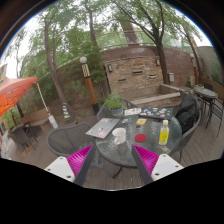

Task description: Pour water

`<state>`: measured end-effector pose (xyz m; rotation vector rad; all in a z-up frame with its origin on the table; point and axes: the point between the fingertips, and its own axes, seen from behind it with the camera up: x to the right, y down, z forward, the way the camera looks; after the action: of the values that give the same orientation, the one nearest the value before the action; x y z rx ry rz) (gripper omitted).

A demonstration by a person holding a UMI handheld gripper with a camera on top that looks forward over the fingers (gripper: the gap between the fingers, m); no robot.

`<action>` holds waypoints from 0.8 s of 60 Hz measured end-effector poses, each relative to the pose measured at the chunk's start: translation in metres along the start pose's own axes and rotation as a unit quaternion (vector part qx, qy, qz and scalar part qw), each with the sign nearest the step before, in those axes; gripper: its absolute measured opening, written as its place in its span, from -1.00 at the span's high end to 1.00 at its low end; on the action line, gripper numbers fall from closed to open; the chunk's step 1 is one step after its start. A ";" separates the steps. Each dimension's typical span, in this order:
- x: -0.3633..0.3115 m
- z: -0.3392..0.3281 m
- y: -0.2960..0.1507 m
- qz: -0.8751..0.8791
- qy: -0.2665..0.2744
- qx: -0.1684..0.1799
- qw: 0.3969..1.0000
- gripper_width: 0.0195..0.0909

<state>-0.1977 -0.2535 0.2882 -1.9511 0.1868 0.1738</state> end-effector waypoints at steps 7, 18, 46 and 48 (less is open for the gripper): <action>0.024 -0.001 0.002 0.020 0.028 -0.006 0.999 -0.77; -0.016 0.023 0.035 0.045 0.051 -0.013 0.998 -0.76; 0.227 0.146 0.043 -0.013 0.191 0.038 0.981 -0.75; 0.246 0.167 0.046 -0.017 0.191 0.039 0.981 -0.74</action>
<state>0.0273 -0.1282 0.1330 -1.8924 0.4053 -0.2324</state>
